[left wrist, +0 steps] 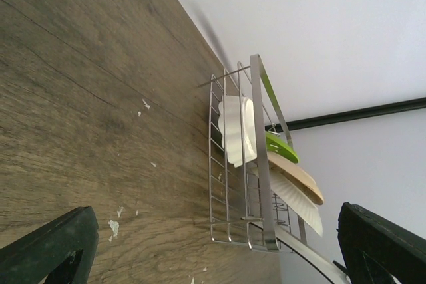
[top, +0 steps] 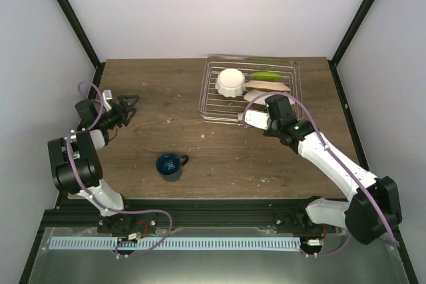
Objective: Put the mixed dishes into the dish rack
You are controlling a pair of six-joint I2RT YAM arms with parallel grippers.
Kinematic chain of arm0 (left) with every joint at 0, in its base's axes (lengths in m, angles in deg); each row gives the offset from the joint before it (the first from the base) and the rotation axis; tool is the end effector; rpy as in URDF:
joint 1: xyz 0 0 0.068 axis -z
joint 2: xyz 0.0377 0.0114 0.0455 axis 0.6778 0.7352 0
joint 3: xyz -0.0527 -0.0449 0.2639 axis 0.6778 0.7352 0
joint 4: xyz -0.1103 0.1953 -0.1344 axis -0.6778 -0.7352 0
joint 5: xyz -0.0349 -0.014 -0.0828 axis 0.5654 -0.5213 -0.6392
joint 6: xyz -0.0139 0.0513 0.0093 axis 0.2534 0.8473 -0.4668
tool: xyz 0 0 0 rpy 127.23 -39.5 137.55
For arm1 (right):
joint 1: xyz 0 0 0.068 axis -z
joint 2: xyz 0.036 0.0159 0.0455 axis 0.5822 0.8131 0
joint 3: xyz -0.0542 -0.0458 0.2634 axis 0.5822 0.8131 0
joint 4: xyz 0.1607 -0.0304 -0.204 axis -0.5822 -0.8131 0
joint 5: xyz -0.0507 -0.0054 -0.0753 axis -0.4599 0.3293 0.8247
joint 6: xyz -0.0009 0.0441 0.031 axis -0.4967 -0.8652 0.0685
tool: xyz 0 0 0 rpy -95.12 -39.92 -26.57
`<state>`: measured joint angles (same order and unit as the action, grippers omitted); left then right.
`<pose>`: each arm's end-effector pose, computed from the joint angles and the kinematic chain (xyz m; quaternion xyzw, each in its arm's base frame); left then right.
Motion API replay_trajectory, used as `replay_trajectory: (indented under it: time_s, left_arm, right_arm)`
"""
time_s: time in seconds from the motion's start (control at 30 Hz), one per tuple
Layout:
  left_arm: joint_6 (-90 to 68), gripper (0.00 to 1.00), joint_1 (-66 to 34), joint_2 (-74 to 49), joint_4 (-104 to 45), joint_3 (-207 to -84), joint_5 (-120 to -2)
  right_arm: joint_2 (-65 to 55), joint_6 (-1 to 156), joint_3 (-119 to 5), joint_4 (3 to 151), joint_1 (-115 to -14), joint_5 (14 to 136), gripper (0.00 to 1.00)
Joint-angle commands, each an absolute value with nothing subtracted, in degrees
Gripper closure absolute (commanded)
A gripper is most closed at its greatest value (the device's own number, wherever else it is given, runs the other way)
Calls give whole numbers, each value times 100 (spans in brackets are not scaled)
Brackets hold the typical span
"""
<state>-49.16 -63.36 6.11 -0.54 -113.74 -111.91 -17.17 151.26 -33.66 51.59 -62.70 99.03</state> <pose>0.3079 0.0836 0.1785 -0.1911 0.7496 -0.5183 0.3647 0.2328 0.1082 0.2722 -0.6276 0.6593 -0.2545 0.3265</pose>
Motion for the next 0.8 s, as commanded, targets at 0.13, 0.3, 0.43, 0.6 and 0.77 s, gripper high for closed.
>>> replay_trajectory:
  time_s: [0.13,0.3,0.43,0.6,0.77]
  left_arm:
    - [-4893,0,-6344,748,215,-11520,-11235]
    - [-4850,0,-6353,730,164,-11531,-11240]
    - [-4850,0,-6346,734,146,-11559,-11245]
    - [-4860,0,-6350,777,131,-11601,-11247]
    - [-4858,0,-6350,786,139,-11615,-11250]
  right_arm:
    - [-1591,15053,-3644,6221,-5969,10456,93]
    - [-1478,14958,-3482,6334,-5969,10447,77]
    - [-1449,14921,-3417,6411,-5971,10501,46]
    - [-1482,14923,-3424,6407,-5969,10553,29]
    - [-1512,14918,-3478,6242,-5969,10494,18]
